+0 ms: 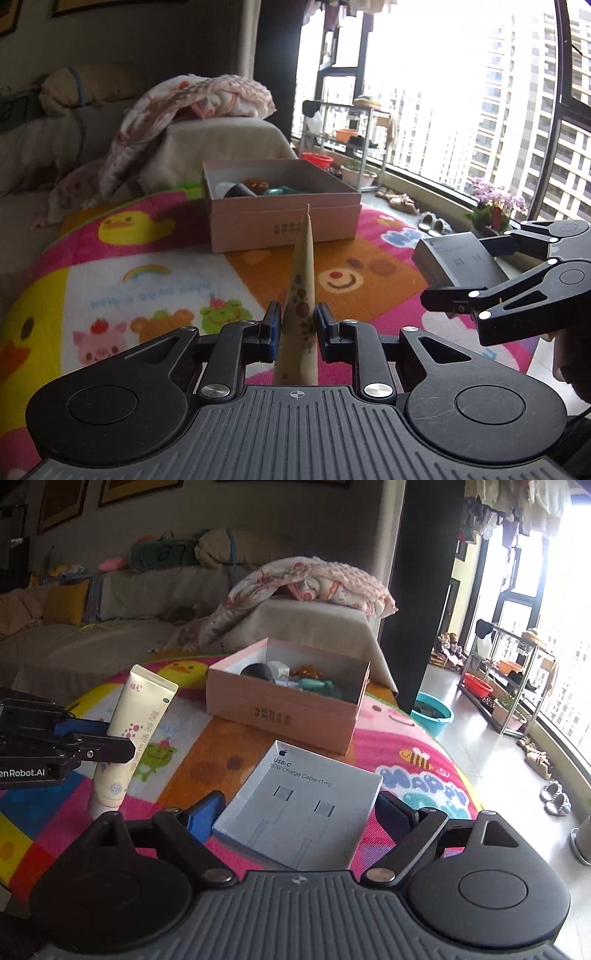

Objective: Organize rigid objects
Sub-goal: 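Grasp the white USB-C cable box with the right gripper while the left holds the tube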

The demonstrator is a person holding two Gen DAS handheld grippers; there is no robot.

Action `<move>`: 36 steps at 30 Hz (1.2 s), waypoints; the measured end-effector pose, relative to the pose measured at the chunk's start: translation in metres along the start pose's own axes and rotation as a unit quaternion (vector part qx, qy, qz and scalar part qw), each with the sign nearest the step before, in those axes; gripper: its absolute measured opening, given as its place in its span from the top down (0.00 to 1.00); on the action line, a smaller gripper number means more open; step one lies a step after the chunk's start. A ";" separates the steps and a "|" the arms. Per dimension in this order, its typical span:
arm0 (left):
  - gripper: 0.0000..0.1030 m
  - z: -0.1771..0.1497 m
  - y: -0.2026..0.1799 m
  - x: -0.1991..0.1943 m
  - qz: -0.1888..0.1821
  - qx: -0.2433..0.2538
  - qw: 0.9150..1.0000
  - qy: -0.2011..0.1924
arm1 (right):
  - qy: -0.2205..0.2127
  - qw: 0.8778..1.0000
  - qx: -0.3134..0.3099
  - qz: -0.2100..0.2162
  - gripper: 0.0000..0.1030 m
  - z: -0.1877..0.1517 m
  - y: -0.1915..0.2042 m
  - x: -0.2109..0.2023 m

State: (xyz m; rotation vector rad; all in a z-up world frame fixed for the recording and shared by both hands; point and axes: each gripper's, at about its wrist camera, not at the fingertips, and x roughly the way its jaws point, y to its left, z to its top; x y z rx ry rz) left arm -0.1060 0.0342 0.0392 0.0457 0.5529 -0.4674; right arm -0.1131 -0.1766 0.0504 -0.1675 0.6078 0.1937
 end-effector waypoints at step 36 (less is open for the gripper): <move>0.72 0.058 -0.015 0.019 -0.057 0.057 0.997 -0.010 | 0.024 0.999 0.008 0.032 0.14 0.017 -0.017 0.007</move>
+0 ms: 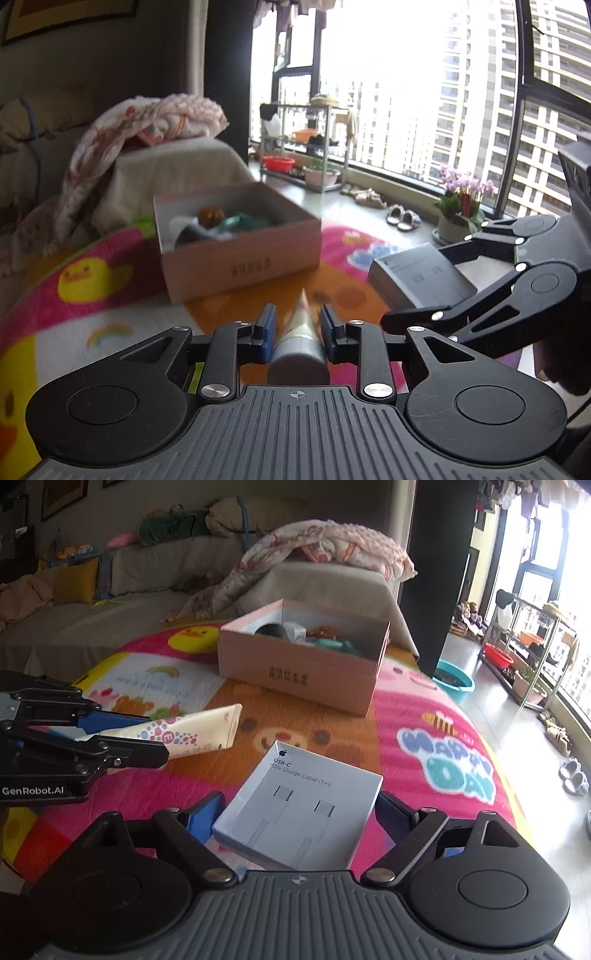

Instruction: Organize rigid objects

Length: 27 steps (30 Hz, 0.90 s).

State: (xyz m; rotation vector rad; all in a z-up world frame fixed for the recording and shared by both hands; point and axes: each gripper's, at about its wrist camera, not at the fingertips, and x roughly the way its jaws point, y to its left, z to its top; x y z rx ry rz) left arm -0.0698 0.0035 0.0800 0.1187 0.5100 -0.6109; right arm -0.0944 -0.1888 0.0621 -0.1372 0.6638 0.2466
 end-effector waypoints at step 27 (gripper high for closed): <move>0.68 -0.004 0.100 0.096 0.134 -0.168 0.973 0.082 | 0.036 0.999 0.015 -0.020 0.14 0.018 0.002 0.087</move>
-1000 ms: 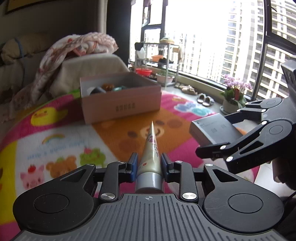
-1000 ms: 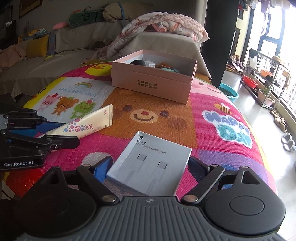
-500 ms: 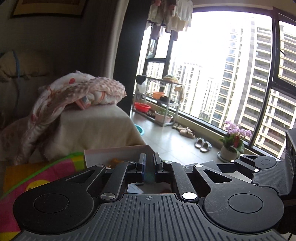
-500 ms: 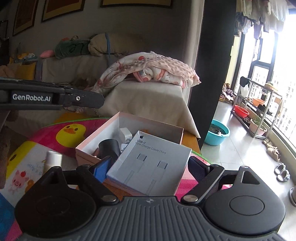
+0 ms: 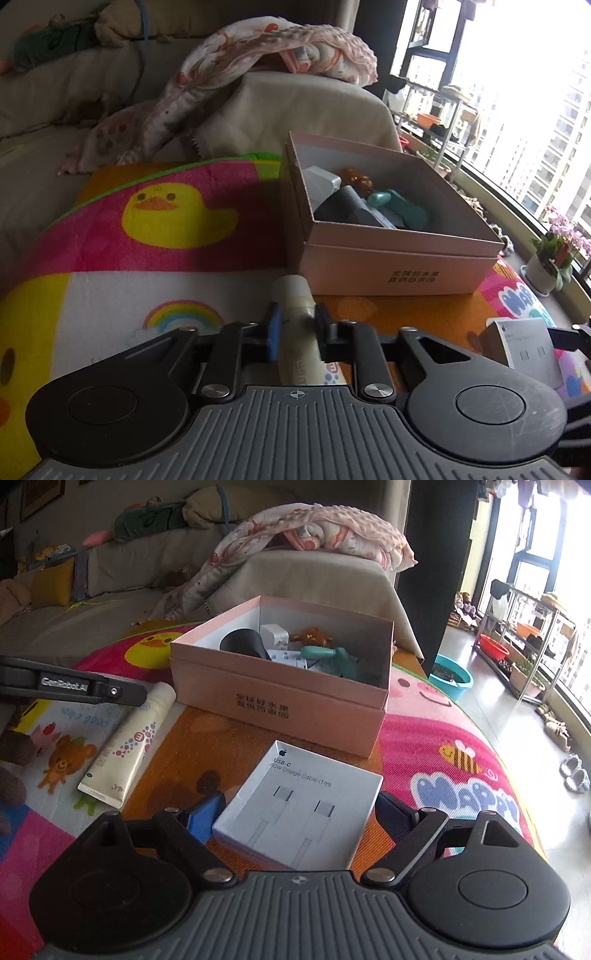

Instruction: Organize rigid objects

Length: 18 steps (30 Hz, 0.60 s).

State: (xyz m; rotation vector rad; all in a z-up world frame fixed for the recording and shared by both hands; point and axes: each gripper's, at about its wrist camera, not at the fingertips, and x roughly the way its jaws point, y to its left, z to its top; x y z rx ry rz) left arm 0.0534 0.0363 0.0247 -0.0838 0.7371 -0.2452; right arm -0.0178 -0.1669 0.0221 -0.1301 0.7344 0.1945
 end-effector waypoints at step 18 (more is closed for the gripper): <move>0.73 -0.075 -0.042 -0.051 -0.061 0.102 0.993 0.018 | 0.009 1.000 -0.021 0.004 0.14 -0.049 0.007 -0.036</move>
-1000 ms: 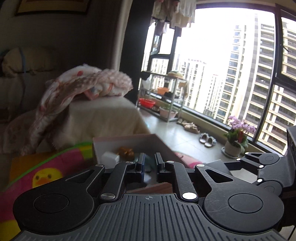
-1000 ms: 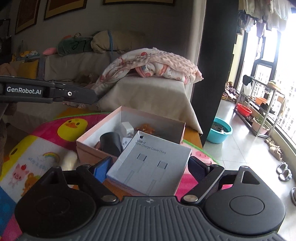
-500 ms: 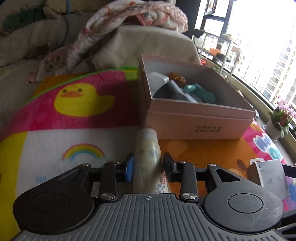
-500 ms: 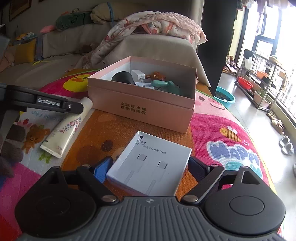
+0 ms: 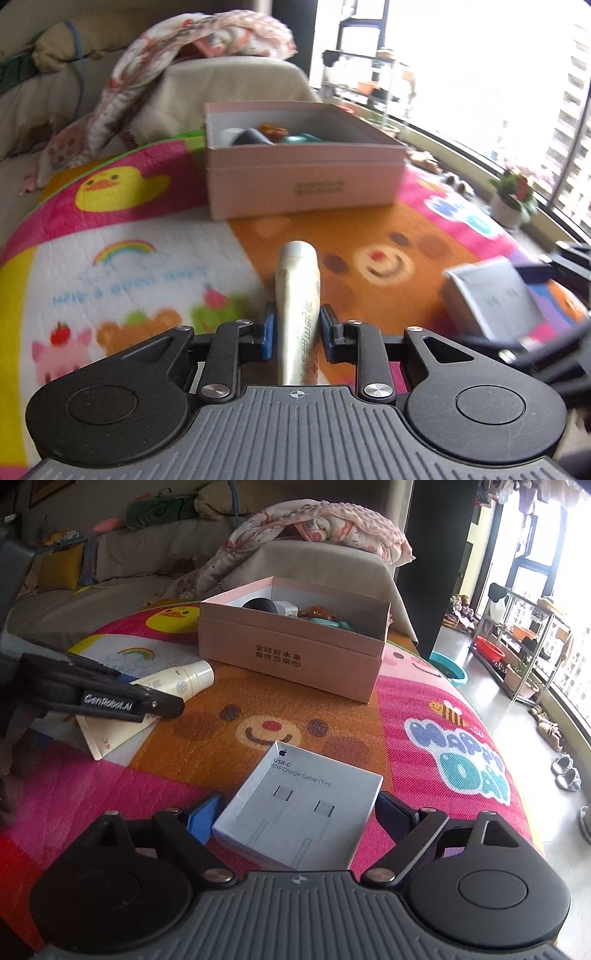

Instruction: Organize rigid objects

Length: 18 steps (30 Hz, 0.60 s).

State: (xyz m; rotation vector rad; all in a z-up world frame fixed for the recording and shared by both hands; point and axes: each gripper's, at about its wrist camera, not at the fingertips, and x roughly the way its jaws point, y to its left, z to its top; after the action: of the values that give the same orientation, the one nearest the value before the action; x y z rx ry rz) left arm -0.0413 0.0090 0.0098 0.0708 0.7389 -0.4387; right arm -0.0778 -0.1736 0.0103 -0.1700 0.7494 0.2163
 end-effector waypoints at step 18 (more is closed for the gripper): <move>0.73 -0.035 -0.035 -0.029 0.010 0.014 1.000 -0.018 | 0.017 0.999 0.051 0.005 0.23 -0.009 -0.006 -0.007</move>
State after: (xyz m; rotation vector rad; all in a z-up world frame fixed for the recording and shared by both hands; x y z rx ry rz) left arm -0.0963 -0.0050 0.0063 0.0955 0.6959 -0.4298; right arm -0.0873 -0.1822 0.0090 -0.0731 0.7941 0.1844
